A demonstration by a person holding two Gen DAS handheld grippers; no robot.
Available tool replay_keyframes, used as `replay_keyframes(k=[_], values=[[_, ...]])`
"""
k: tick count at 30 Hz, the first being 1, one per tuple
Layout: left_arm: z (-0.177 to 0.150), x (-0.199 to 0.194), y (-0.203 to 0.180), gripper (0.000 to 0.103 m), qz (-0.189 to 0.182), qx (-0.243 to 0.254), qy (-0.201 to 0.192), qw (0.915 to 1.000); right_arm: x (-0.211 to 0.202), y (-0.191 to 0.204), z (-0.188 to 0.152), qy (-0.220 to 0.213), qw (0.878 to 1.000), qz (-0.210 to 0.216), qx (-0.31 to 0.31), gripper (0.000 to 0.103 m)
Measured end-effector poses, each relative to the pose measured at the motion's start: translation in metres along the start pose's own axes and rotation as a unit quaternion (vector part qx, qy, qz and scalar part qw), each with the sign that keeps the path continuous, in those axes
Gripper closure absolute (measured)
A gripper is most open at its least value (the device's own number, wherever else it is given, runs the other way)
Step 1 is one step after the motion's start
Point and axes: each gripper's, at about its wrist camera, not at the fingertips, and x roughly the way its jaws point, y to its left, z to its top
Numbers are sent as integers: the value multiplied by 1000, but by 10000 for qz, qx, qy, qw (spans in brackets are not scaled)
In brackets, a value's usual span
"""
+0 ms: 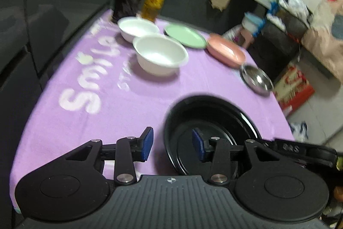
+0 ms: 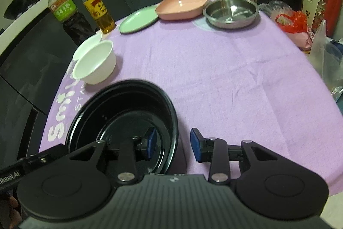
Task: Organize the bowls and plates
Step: 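Move both grippers to the large white bowl and close on its rim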
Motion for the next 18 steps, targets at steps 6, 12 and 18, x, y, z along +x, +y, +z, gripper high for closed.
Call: replay_keyframes(k=[6, 12, 18], values=[[22, 5, 11, 65, 335, -186, -382, 9985, -8, 1, 17, -375, 9992, -38, -117, 63], [56, 38, 18, 66, 615, -329, -432, 9966, 4, 20, 45, -382, 9979, 53, -515, 63], [83, 71, 25, 66, 666, -493, -249, 9963, 32, 43, 74, -196, 9970, 184, -726, 63]])
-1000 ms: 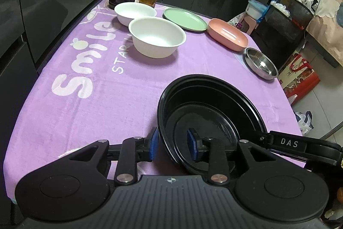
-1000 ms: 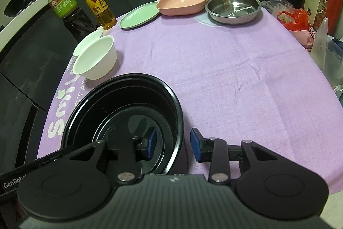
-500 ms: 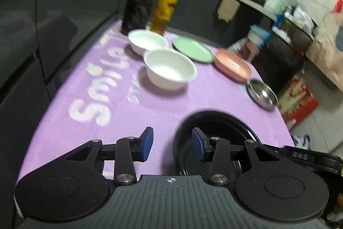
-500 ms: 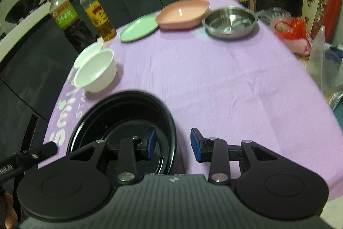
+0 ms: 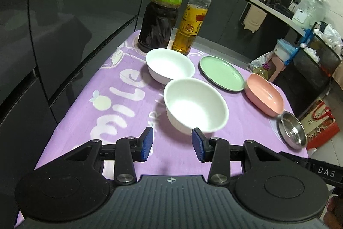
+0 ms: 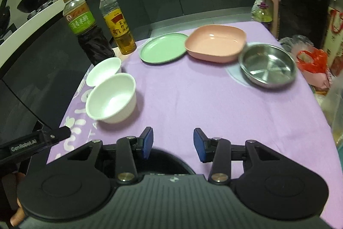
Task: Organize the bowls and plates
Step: 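Move both grippers to the large white bowl and close on its rim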
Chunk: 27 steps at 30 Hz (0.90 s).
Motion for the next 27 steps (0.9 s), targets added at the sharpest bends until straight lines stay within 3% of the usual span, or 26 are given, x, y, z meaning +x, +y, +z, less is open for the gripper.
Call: replay_keyframes(k=[12, 27], values=[[26, 52, -1, 66, 104, -55, 402, 9991, 55, 30, 40, 455, 9986, 107, -263, 63], [30, 97, 2, 69, 2, 48, 794, 9968, 108, 50, 52, 896, 9949, 152, -434, 57]])
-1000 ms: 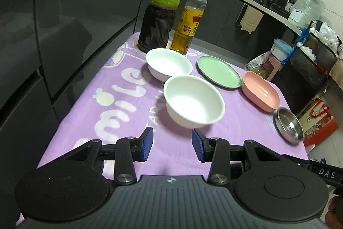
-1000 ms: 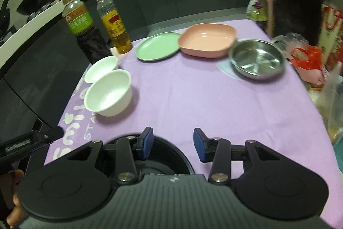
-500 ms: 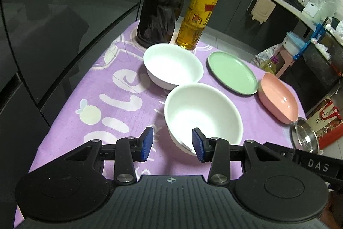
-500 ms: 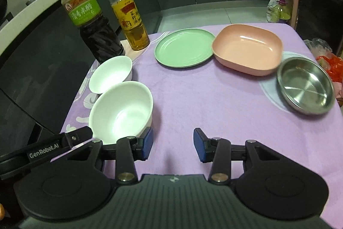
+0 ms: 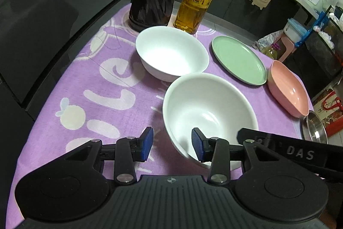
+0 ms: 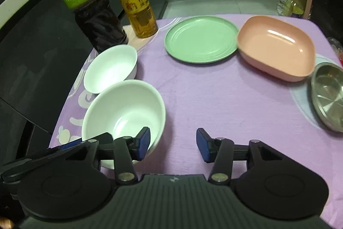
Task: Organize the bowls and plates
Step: 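Move both grippers to the large white bowl and close on its rim, then carry the large white bowl and lower it into the black bowl, open both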
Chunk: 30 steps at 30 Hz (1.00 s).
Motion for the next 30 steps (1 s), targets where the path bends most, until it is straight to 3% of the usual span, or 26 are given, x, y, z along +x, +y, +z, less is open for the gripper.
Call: replay_keyframes(k=[5, 7, 9, 10, 21, 30], values=[[-2, 9, 0, 81, -131, 121, 34, 9998, 18, 5, 1, 153, 9998, -78, -63, 58], [-4, 9, -2, 84, -200, 195, -16, 9996, 22, 5, 1, 203, 9997, -84, -94, 66], [-6, 6, -6, 90, -152, 305, -118, 9994, 25, 6, 1, 263, 9996, 20, -139, 91], [-7, 4, -7, 90, -128, 342, -137, 9992, 26, 7, 1, 315, 9993, 87, -179, 95], [-17, -36, -23, 90, -348, 517, -458, 9970, -18, 12, -9, -193, 9990, 7, -396, 95], [-35, -66, -34, 90, -540, 643, -530, 9951, -49, 5, -30, -309, 9992, 36, -232, 93]])
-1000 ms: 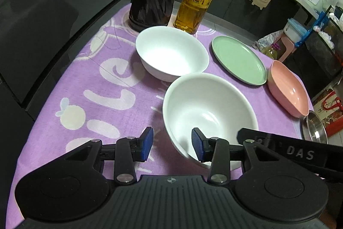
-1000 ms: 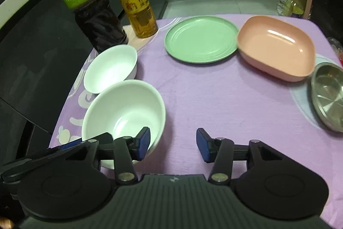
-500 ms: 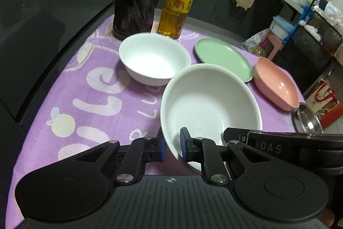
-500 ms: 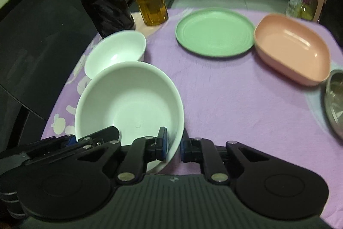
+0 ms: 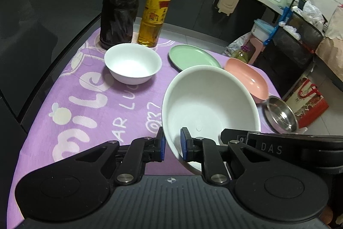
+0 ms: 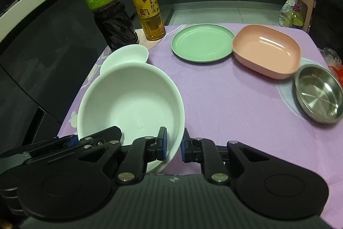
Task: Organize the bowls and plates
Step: 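Carry the large white bowl and lower it into the black bowl, open both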
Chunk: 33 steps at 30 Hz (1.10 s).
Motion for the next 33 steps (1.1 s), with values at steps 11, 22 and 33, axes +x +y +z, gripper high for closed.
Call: replay_keyframes(k=[11, 22, 33], values=[[-26, -36, -20, 89, -157, 232, -46, 9996, -43, -5, -30, -247, 9996, 15, 103, 90], [-56, -70, -38, 89, -279, 478, -95, 9984, -77, -14, -66, -402, 9988, 41, 263, 90], [-89, -91, -48, 89, -414, 629, 103, 9971, -104, -20, -101, -512, 9980, 0, 360, 90]])
